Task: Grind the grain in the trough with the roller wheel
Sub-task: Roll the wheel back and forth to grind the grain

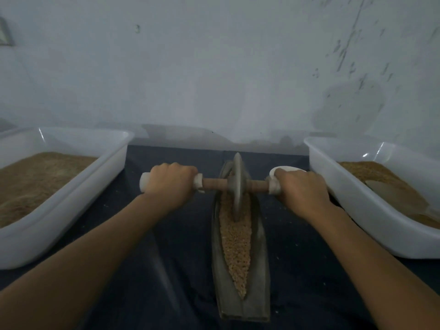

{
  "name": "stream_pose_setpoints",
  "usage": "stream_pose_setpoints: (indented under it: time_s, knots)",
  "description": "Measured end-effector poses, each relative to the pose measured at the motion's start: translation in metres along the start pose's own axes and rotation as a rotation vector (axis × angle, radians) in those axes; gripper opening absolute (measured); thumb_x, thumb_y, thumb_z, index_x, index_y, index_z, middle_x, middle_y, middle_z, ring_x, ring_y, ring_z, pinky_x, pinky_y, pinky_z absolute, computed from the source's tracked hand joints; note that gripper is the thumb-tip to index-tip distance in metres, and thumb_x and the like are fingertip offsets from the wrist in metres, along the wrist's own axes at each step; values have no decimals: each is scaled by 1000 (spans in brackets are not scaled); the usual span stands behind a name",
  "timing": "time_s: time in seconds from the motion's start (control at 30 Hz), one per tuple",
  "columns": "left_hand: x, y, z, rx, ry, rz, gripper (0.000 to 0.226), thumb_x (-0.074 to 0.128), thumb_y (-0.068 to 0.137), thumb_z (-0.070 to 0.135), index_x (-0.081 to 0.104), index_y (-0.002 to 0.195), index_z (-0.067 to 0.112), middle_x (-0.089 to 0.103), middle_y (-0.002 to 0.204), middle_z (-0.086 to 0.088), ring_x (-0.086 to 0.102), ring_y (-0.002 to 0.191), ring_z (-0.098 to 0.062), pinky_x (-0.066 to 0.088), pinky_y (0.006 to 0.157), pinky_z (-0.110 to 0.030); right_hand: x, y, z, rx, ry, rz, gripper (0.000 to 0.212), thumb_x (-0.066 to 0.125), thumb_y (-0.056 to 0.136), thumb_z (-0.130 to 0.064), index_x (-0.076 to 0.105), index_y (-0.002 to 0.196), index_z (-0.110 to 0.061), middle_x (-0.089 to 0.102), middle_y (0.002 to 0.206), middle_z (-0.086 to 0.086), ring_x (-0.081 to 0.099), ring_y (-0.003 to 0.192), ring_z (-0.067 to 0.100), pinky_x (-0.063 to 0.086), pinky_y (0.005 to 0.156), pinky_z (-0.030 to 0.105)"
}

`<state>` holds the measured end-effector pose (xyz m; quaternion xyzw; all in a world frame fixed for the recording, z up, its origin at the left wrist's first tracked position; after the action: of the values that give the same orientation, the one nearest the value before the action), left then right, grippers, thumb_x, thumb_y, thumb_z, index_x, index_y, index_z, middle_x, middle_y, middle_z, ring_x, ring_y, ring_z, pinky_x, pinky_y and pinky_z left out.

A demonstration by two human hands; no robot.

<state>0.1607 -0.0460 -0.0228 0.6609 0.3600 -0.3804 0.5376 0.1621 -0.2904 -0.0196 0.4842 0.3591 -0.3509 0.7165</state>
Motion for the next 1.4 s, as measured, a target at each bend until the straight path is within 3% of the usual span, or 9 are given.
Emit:
stream_pose_setpoints:
  time_s: [0.17, 0.33, 0.53, 0.67, 0.8, 1.03, 1.13, 1.27, 1.4]
  knots:
    - [-21, -41, 5, 87, 46, -14, 24, 54, 84, 47, 36, 77, 33, 54, 73, 8, 56, 67, -20, 31, 58, -31, -16, -57, -3, -47, 32, -45, 28, 71, 75, -37, 46, 84, -31, 52, 70, -7, 48, 60, 16, 40, 47, 29]
    - [-68, -105, 12, 326, -35, 264, 25, 42, 63, 51, 25, 65, 33, 45, 46, 6, 49, 36, -22, 25, 41, -24, -65, -116, -13, -215, 129, 118, 66, 85, 36, -9, 30, 68, -28, 21, 56, -15, 25, 37, 10, 20, 36, 20]
    - [-13, -53, -1, 48, 30, -17, 27, 52, 79, 52, 33, 72, 34, 45, 66, 9, 60, 70, -23, 33, 58, -31, -25, -61, -7, -99, -12, 101, 44, 90, 49, -31, 53, 71, -22, 54, 55, -3, 51, 43, 21, 27, 39, 24]
    - [0, -9, -3, -11, -27, 5, 22, 57, 83, 43, 41, 73, 32, 57, 75, 7, 44, 62, -20, 32, 60, -32, -7, -11, -1, -8, -48, 79, 20, 67, 81, -37, 54, 91, -25, 60, 75, -3, 52, 63, 21, 28, 55, 28]
    - [-11, -24, 0, 16, 9, -14, 22, 54, 84, 45, 39, 75, 32, 57, 77, 7, 44, 63, -20, 32, 60, -32, -12, -28, -3, -17, 22, -25, 20, 63, 85, -38, 50, 94, -27, 60, 82, -4, 54, 70, 19, 43, 58, 31]
    - [-68, -116, 11, 235, 6, 198, 42, 78, 47, 35, 39, 60, 29, 44, 47, 9, 48, 37, -20, 15, 45, -22, -65, -107, -15, -186, 129, 136, 57, 93, 26, -14, 47, 59, -21, 42, 46, -7, 40, 33, 14, 35, 28, 29]
    - [-56, -101, 11, 206, -1, 118, 31, 67, 58, 41, 39, 63, 28, 51, 51, 8, 54, 42, -23, 25, 46, -24, -47, -92, -13, -124, 93, 40, 47, 90, 46, -24, 49, 67, -25, 41, 50, -9, 47, 39, 16, 42, 34, 33]
    - [-15, -41, 1, 19, 63, -24, 26, 54, 82, 52, 39, 78, 30, 62, 83, 5, 63, 77, -25, 33, 60, -31, -15, -44, -5, -66, 26, 76, 32, 80, 66, -31, 52, 80, -26, 57, 66, -4, 51, 53, 22, 40, 45, 29]
    - [-10, -3, 7, 42, 65, 44, 29, 57, 85, 38, 32, 73, 29, 53, 72, 6, 50, 65, -22, 30, 58, -32, 8, -8, 6, 25, 41, -32, 19, 62, 82, -39, 54, 95, -27, 59, 81, -5, 56, 73, 21, 45, 59, 33]
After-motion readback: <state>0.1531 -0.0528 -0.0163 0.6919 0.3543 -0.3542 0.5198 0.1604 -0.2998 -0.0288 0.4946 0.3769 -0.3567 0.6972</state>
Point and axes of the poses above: each hand's wrist, its own y-axis towards the middle knuckle, its own x-axis out of the palm, z = x × y, the point moved 8 cm from there along y, towards the middle knuckle
